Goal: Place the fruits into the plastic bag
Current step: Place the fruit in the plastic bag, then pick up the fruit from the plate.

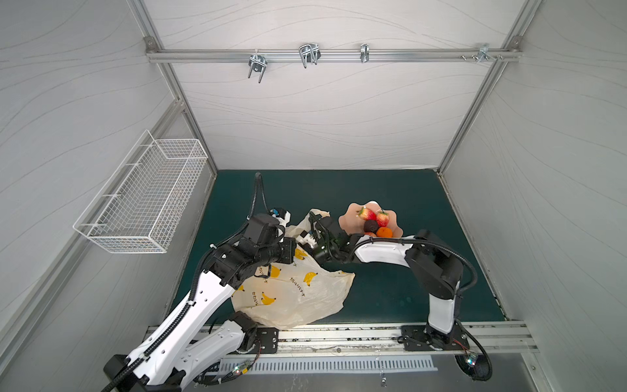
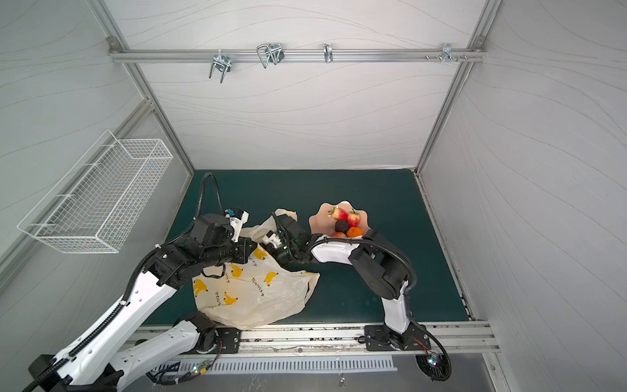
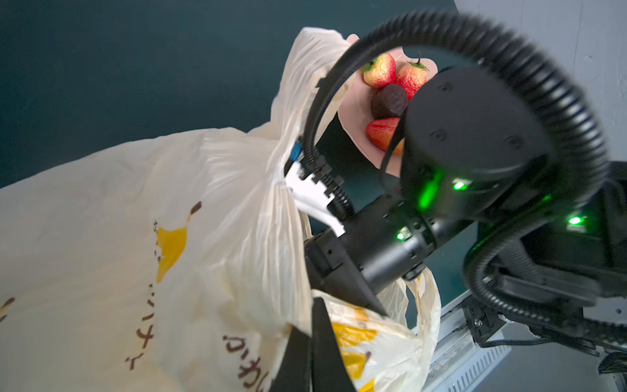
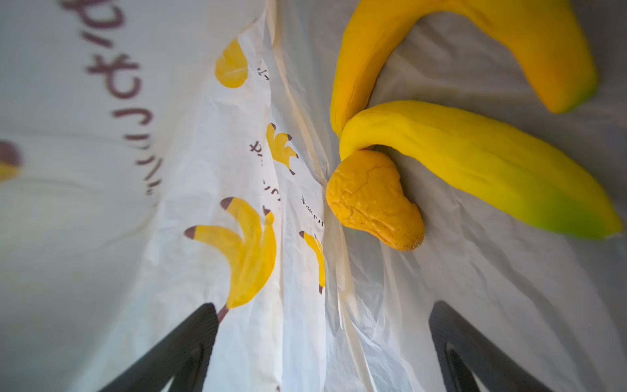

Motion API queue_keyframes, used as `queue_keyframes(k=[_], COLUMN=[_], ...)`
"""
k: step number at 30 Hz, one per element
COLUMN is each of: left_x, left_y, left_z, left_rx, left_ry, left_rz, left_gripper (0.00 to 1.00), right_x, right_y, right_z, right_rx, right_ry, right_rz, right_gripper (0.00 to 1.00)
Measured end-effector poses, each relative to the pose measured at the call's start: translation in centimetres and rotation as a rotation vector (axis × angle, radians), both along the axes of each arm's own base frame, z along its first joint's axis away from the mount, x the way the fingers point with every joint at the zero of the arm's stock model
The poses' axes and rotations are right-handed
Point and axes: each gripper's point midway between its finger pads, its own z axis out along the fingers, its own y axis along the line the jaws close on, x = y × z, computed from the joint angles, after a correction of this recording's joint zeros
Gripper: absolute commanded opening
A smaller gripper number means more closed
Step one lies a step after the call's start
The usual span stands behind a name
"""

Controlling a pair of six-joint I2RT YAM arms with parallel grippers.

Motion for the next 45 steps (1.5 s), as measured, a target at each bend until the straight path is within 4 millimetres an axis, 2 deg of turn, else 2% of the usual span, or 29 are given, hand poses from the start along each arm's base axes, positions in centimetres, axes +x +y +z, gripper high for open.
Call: queue_keyframes(k=[5, 13, 20, 28, 33, 39, 45], left_x=[-0.2, -0.4, -0.4, -0.4, -0.5, -0.5, -0.6], left_y=[0.3, 0.2, -0.1, -0.3, -0.3, -0.4, -0.4], left_z=[0.3, 0.3, 0.4, 0.3, 0.3, 0.3, 0.3], left_rx=[-0.004, -0.017, -0.029, -0.032, -0.033, -0.038, -0.040], left_ry=[-0.008, 0.000, 0.002, 0.010, 0.011, 0.014, 0.014], left_rz=[0.007, 0.010, 0.002, -0.005, -0.007, -0.013, -0.015], left_gripper=[0.00, 0.00, 0.00, 0.00, 0.00, 0.00, 0.00], right_x=[1.4, 4.5, 7.1, 11.6, 15.6, 19.0, 21.5], right_y=[-2.7, -6.9, -11.4, -17.2, -21.0, -24.8, -25.5], right_z=[1.4, 1.1, 1.2, 2.4, 3.9, 4.1, 4.1], right_rx=[-0.035, -0.168, -0.340, -0.523, -0.645, -0.781, -0.769], right_ry=[-0.063, -0.161, -0.299, -0.493, -0.774, -1.081, -1.257], right_rz=[-0.052, -0.183, -0.283, -0.344, -0.296, -0.111, 0.026], right_gripper=[0.99, 0.99, 0.99, 0.99, 0.99, 0.99, 0.97])
